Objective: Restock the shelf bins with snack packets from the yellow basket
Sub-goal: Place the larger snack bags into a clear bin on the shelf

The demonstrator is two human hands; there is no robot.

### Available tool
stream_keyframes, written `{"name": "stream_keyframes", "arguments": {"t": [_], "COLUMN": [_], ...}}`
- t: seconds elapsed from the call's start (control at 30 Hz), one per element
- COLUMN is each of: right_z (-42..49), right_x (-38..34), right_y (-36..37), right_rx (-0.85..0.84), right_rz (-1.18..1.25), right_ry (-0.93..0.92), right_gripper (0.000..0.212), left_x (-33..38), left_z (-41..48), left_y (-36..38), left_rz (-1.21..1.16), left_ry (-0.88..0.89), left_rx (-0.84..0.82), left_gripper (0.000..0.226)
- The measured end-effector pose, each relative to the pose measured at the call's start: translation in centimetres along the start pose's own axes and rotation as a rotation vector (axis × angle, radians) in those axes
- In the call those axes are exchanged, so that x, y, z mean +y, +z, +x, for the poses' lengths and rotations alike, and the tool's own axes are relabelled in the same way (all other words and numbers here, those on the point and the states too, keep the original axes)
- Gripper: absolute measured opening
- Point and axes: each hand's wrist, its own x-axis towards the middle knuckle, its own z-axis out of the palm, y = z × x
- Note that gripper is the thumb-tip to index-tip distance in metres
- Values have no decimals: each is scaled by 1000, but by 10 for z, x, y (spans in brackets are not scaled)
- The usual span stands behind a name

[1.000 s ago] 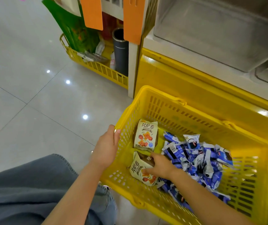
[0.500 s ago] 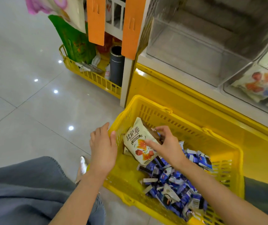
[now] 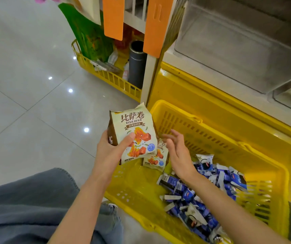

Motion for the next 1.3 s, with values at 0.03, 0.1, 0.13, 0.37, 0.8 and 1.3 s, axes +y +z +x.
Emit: {"name": "stream_keyframes", "arguments": {"t": [0.03, 0.1, 0.13, 0.37, 0.8, 1.3], "right_z": [7, 20, 24, 42, 56, -22], "right_x": [17, 54, 70, 111, 97, 0], "right_y": [1, 3, 5, 41, 40, -99], "right_rx": [-3, -54, -88, -79, 62, -27], "right_rz": [-43, -113, -131, 82, 215, 108], "right_ry": [68, 198, 260, 622, 776, 373], "right_gripper": [46, 50, 50, 52, 48, 52], "left_x": [-1, -2, -2, 0, -1, 33], "left_z": [2, 7, 9, 20, 12, -46], "left_y": [-1, -1, 1, 11, 12, 53], "left_rz": [-15, -42, -46, -29, 14, 48], "left_ry": [-1, -8, -12, -36, -53, 206], "left_rx": [15, 34, 43, 73, 39, -98], "left_gripper": [71, 73, 73, 74, 76, 38]}}
